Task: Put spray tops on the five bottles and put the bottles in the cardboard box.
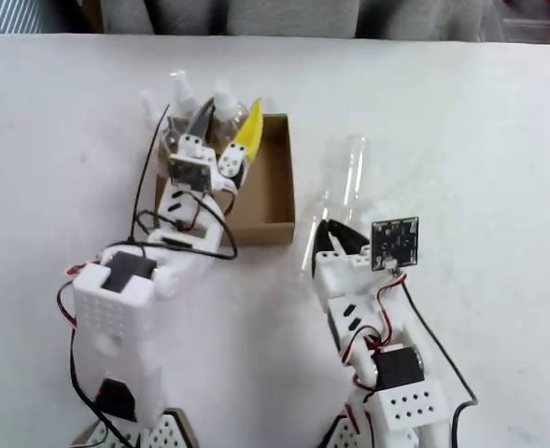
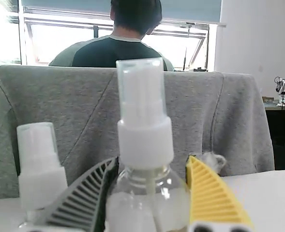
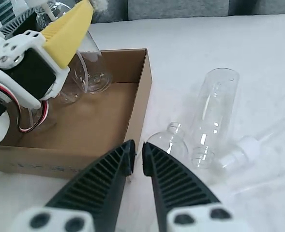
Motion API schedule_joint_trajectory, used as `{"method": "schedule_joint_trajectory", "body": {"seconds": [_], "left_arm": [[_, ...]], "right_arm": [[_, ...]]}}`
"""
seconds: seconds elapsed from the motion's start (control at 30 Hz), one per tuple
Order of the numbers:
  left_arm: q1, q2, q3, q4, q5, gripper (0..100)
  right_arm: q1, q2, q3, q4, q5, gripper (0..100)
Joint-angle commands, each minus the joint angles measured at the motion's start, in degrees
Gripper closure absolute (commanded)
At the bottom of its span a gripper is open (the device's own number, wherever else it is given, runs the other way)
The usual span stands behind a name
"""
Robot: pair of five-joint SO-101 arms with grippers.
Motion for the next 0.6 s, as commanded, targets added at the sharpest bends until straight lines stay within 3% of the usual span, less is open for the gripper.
{"method": "schedule_joint_trajectory", "body": {"seconds": [0.0, 0.57], "left_arm": [[-1.45, -0.66, -4.04, 2.2, 0.18, 97], [-1.54, 1.8, -6.42, 3.6, 0.18, 97]], "right_arm": [[-0.22, -0.66, -0.7, -0.57, 0.7, 98.1], [-0.22, -0.66, -0.7, -0.57, 0.7, 98.1]]}}
